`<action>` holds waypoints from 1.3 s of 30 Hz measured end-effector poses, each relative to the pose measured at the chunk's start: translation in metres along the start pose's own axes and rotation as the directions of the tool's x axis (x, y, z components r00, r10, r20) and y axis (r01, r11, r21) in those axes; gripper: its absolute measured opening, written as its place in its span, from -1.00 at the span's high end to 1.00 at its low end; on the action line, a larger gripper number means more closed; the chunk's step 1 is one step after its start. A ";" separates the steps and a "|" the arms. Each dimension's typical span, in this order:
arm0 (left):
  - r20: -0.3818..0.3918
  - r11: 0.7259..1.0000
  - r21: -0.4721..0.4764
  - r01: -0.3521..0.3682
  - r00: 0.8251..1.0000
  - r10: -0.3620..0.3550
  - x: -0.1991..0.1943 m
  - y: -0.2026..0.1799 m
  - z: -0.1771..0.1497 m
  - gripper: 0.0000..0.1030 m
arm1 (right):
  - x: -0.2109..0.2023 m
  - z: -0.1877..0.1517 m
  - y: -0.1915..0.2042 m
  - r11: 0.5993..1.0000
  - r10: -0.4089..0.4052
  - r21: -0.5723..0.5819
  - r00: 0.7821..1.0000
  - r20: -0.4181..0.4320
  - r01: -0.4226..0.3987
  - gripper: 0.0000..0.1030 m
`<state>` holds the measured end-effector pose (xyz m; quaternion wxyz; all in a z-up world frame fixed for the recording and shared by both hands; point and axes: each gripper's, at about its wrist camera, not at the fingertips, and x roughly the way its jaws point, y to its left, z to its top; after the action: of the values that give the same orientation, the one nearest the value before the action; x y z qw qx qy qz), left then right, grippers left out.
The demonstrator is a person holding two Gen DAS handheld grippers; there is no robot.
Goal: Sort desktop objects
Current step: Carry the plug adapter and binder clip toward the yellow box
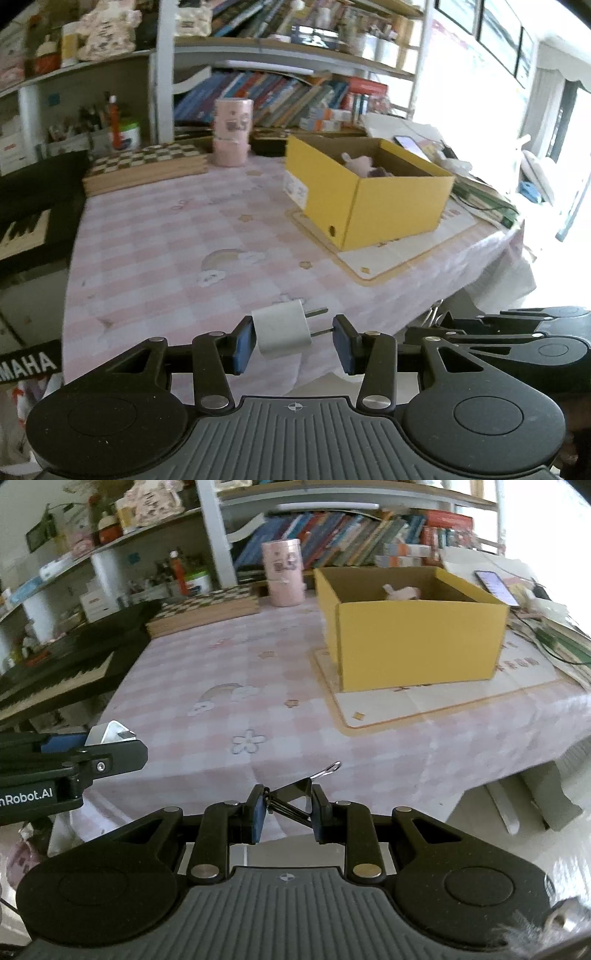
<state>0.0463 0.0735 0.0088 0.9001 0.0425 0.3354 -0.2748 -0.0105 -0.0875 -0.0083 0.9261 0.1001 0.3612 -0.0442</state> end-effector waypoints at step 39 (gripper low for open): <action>0.095 0.989 0.134 0.069 0.992 -0.082 0.100 -0.105 0.101 0.15 | 0.023 0.074 -0.144 0.995 -0.087 0.055 0.994 0.065 0.084 0.55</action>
<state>0.1117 -0.0883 0.0353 0.9000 0.0747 0.2726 -0.3319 0.0327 -0.2443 0.0070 0.9320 0.1072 0.3326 -0.0967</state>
